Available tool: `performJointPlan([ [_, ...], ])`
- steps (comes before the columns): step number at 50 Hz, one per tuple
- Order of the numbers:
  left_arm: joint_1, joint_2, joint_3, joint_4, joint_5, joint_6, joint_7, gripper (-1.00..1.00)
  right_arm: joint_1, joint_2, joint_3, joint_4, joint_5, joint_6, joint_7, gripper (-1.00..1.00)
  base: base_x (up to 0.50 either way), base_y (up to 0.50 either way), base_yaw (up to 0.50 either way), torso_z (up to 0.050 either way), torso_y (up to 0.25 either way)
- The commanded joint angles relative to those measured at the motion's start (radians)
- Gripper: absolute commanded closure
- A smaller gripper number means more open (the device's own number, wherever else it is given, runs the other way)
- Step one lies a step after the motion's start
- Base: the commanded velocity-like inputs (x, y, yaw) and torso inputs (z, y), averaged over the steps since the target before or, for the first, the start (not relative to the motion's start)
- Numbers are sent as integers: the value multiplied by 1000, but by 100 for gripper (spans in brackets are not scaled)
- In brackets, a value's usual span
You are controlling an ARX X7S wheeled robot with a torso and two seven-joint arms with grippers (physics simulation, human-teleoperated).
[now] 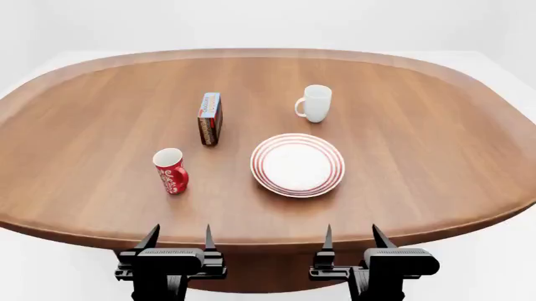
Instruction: Pick up the red mug and put it on the plate
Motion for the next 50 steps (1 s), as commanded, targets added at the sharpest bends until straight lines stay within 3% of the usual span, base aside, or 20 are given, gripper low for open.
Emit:
performJointPlan([
  [1,13,-18,20,36,-15,-23,-14,-100,-16,15,-16,-48,24,31,19,-100,0,0,0,0,0],
  [14,18,-54,50,153,-42,-115,-67,-100,-48,58,-36,-135,49,29,84,-100,0,20,0,0,0],
  [23,45,-69,55,262,-82,-174,-81,-100,-47,77,-53,-139,47,36,104,-100,0,500,0,0,0],
  [50,27,-98,85,231,-112,-163,-127,-100,-32,115,-121,-130,26,78,140,-100,0,500,0,0,0],
])
